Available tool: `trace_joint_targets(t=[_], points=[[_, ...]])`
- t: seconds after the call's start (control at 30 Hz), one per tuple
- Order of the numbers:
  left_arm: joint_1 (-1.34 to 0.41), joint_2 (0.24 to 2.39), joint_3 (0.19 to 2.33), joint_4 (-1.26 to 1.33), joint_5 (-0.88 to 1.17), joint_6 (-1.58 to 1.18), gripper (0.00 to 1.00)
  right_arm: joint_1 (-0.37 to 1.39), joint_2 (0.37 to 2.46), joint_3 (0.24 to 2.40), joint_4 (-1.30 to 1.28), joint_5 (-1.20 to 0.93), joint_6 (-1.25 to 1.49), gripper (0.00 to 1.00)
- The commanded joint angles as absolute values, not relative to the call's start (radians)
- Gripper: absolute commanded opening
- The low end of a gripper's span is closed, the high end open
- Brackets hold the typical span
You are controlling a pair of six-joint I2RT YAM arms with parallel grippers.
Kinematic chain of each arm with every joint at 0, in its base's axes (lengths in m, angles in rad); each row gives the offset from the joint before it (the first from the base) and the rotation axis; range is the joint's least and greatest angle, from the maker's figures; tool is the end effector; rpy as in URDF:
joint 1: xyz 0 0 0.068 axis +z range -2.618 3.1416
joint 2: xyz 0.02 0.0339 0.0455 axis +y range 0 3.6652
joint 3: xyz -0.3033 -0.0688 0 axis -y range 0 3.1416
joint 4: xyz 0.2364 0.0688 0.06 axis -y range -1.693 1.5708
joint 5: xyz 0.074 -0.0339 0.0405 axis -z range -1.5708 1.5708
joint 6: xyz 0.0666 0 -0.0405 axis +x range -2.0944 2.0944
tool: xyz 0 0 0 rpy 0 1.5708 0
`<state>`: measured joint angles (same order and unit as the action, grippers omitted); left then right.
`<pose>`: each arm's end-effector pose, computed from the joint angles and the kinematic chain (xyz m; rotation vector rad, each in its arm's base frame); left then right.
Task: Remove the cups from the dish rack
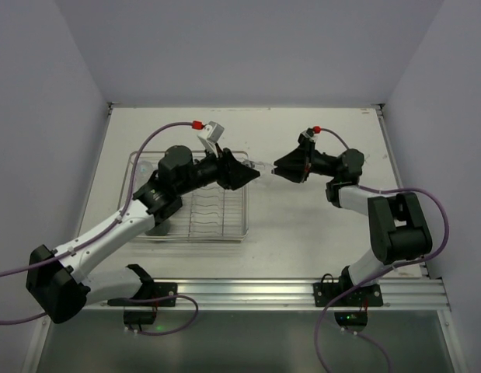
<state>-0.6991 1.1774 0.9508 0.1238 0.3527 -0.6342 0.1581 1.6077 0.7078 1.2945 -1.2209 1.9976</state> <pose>0.2021 -0.2000 0.3850 0.3510 1.8070 -1.2684 0.3008 0.1113 0.3060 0.2220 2.0035 2.2978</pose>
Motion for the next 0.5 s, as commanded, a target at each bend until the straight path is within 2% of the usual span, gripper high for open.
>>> trace_joint_targets(t=[0.0,0.27,0.47], points=[[-0.689,1.143,0.954,0.138,0.353,-0.614,0.00,0.167,1.566,0.732,1.641,-1.204,2.105,0.40],[-0.689,1.184,0.950,0.186,0.367,-0.632,0.00,0.213,1.479,0.747,1.572,-1.187,2.089,0.40],[-0.689,1.200,0.962,0.204,0.371,-0.638,0.00,0.247,1.405,0.767,1.411,-1.186,2.003,0.39]])
